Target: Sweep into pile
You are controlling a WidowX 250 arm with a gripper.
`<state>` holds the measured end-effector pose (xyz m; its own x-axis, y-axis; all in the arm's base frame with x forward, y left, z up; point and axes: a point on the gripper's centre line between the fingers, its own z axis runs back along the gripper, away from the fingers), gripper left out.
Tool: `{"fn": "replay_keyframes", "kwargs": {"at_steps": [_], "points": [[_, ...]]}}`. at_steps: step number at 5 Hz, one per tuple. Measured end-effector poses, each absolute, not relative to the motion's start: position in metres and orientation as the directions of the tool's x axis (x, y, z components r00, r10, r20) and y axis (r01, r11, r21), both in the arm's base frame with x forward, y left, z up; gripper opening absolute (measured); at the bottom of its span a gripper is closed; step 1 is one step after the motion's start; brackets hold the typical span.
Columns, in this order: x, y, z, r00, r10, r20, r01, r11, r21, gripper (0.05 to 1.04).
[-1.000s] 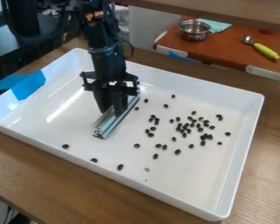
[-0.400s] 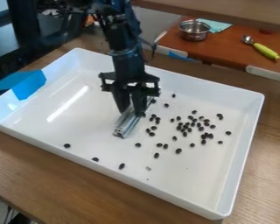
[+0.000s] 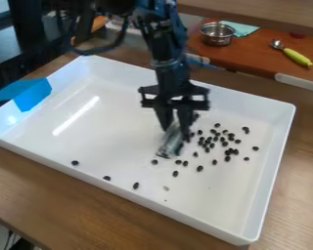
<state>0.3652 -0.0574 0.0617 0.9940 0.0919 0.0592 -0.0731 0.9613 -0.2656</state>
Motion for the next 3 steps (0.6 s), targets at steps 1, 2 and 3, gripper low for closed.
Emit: {"fn": "replay_keyframes", "kwargs": {"at_steps": [1,2,3], "points": [[0.367,-0.088,0.062,0.997,0.077,0.03,-0.064,0.949,-0.309,0.336],[0.368,-0.112,0.064,0.998,0.07,0.006,-0.064,0.936,-0.345,0.336],[0.366,-0.132,0.065,0.999,0.041,0.001,-0.038,0.933,-0.358,0.336]]}}
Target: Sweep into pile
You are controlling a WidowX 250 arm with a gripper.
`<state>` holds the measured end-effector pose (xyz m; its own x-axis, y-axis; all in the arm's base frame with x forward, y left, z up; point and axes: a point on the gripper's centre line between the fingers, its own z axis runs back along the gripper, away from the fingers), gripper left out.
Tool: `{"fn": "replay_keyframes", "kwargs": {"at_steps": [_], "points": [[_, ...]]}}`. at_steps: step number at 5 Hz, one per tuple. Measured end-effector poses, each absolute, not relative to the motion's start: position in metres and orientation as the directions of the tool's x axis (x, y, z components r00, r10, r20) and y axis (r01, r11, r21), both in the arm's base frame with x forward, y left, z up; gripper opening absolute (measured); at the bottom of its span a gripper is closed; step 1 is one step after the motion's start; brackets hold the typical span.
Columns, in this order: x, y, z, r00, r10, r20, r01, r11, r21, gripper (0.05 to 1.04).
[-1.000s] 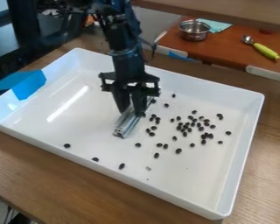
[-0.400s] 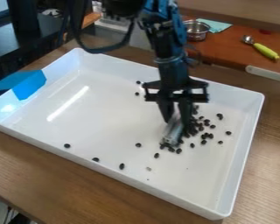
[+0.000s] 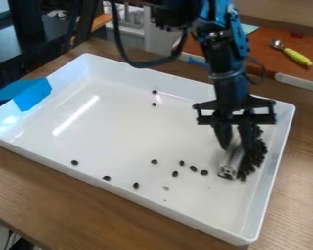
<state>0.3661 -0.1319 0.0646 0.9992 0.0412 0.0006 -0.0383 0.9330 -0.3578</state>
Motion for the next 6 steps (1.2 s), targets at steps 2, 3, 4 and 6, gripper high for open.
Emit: {"fn": "replay_keyframes", "kwargs": {"at_steps": [2,3,4,6], "points": [[0.361,-0.085,0.072,0.999,0.014,0.042,0.002,0.93,-0.368,0.336],[0.363,-0.038,0.102,0.993,0.049,0.106,-0.006,0.925,-0.379,0.336],[0.347,-0.007,0.105,0.999,0.042,0.032,-0.027,0.931,-0.365,0.336],[0.332,0.069,0.099,1.0,0.009,0.019,-0.006,0.981,-0.193,0.336]]}}
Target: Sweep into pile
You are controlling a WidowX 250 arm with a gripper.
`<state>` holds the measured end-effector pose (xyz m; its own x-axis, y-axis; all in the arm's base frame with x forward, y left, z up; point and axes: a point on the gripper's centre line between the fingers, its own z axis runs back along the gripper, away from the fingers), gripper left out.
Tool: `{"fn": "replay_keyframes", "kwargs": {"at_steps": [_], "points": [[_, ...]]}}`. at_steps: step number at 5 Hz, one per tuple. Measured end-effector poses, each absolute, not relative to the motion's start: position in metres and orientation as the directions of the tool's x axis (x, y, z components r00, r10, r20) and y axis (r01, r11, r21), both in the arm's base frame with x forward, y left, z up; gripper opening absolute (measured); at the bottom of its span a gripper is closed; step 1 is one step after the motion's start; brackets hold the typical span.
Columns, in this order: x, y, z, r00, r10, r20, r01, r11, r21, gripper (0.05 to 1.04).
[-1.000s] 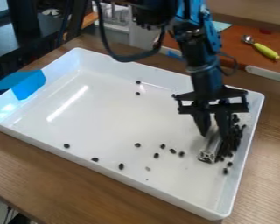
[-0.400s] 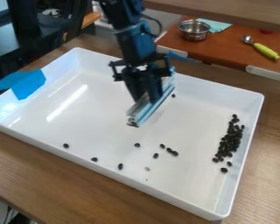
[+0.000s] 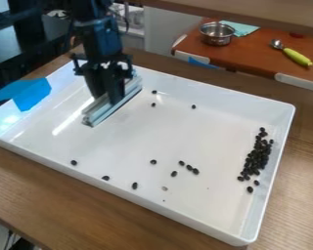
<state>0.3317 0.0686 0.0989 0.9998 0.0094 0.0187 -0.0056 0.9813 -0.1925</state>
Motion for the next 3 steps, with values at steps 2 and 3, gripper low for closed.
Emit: {"fn": "replay_keyframes", "kwargs": {"at_steps": [2,3], "points": [[0.302,0.095,0.081,0.994,-0.093,0.052,0.097,0.993,-0.072,0.336],[0.289,0.096,0.068,0.991,-0.132,0.025,0.133,0.99,-0.052,0.336]]}}
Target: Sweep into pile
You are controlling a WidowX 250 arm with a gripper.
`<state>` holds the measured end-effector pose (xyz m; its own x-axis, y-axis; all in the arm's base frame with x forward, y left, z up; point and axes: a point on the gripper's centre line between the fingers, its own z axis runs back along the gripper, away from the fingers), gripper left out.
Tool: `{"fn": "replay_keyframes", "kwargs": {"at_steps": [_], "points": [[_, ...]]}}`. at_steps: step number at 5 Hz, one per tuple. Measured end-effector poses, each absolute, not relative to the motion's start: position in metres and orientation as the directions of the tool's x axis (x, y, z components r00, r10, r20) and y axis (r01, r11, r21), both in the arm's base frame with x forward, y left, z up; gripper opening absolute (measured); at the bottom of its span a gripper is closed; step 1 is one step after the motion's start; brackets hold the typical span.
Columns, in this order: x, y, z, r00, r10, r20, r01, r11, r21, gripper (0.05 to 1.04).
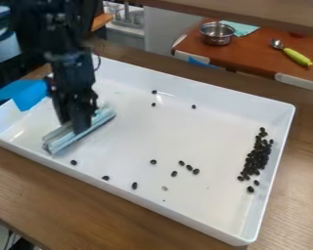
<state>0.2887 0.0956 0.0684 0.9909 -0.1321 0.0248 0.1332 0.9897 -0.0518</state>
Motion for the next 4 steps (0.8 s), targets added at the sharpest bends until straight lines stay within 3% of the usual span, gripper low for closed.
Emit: {"fn": "replay_keyframes", "kwargs": {"at_steps": [4], "points": [[0.288,0.051,0.063,0.996,-0.084,0.035,0.086,0.994,-0.066,0.336]]}}
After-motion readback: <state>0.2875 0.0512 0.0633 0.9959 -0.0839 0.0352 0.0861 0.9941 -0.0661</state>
